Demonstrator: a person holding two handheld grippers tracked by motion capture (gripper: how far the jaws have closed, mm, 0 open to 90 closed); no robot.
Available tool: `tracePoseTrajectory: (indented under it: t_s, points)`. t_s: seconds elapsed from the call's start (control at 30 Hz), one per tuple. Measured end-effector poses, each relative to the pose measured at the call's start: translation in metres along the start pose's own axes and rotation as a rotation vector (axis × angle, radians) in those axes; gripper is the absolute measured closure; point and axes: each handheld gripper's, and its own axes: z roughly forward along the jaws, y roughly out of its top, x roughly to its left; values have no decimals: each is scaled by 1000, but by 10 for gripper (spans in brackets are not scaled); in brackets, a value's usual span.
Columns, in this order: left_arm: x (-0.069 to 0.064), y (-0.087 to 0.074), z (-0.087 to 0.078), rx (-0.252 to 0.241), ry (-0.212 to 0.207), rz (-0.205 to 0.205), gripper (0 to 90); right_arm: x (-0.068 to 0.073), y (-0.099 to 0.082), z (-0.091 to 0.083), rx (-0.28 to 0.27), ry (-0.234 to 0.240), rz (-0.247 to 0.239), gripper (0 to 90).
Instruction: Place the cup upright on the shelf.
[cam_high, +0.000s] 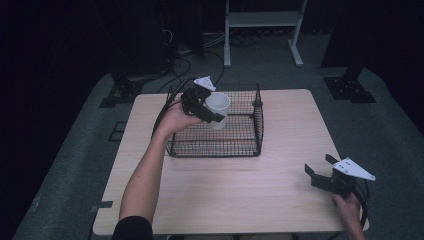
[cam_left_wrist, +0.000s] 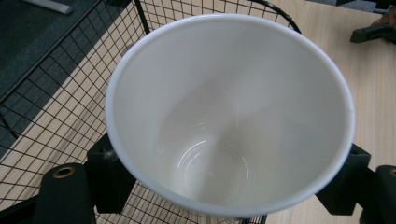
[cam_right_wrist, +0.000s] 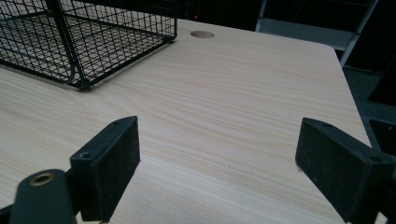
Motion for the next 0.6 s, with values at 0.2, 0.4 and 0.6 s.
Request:
tracePoseTrajectory:
  t_s: [0.2,0.4,0.6]
  points:
    - [5,-3,9,15,0,-14,210,0,0,0,-1,1,1,131]
    - [9,-8,18,30,9,-10,211,0,0,0,-1,2,5,130]
    - [13,-11,25,39,12,-19,211,-1,0,0,-2,2,6,131]
